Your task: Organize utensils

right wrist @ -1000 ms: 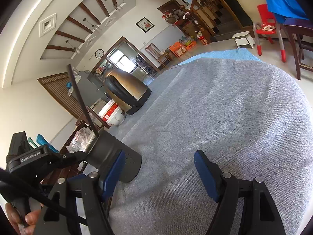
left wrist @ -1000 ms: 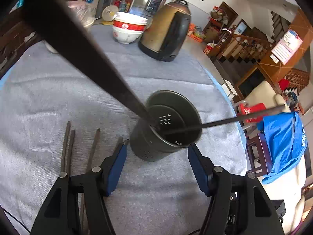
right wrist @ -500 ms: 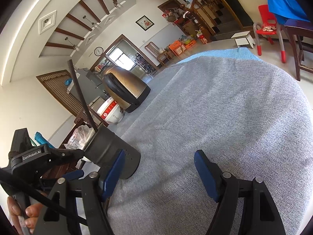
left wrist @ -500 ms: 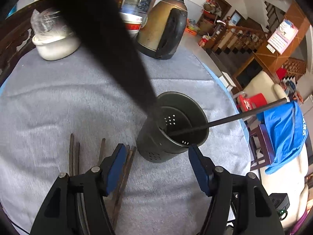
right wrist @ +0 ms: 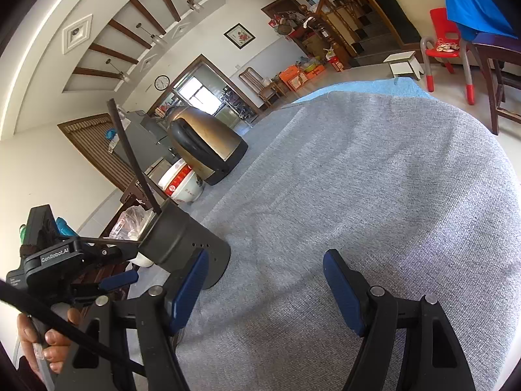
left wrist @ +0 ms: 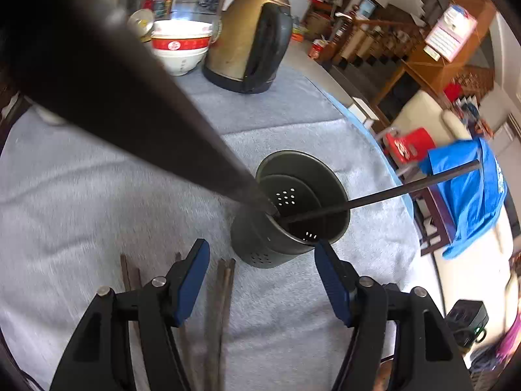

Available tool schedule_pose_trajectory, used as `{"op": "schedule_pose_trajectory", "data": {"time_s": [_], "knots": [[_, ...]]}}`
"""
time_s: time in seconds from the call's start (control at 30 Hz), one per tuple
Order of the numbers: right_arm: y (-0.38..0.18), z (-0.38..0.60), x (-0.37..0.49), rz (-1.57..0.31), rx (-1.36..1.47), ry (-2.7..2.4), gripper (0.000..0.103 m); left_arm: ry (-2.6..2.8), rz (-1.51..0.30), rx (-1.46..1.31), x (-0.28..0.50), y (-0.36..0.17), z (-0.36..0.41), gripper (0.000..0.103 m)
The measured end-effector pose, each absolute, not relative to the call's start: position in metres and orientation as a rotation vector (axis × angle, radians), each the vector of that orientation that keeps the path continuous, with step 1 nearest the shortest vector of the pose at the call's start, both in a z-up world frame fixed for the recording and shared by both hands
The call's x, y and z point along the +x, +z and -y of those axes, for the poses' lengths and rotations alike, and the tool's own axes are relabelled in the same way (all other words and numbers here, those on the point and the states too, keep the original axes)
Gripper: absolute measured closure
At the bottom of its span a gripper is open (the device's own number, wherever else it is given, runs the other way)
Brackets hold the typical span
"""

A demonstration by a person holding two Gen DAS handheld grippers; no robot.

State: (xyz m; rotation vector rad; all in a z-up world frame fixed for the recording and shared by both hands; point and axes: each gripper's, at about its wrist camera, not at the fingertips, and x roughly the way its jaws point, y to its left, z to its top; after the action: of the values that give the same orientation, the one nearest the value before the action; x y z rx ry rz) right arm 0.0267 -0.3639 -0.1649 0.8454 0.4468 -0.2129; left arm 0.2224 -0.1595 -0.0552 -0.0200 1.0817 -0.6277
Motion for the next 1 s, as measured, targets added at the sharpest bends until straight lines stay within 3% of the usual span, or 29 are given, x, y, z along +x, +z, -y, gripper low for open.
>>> {"op": "schedule_pose_trajectory", "data": {"time_s": [0.23,0.53,1.0], "knots": [[-0.165,0.364,0.028,-0.454,0.843,-0.215,0.027,-0.696,-1.118,0.018,0.24,-0.056,0.156,0.034],[-0.166,0.363,0.03,-0.469,0.837,-0.215,0.027,-0.713,-1.101,-0.008,0.201,-0.063,0.119,0.035],[-0.168,0.363,0.033,-0.489,0.836,-0.231,0.027,-0.479,-1.189,0.038,0.163,-0.116,0.064,0.035]]}}
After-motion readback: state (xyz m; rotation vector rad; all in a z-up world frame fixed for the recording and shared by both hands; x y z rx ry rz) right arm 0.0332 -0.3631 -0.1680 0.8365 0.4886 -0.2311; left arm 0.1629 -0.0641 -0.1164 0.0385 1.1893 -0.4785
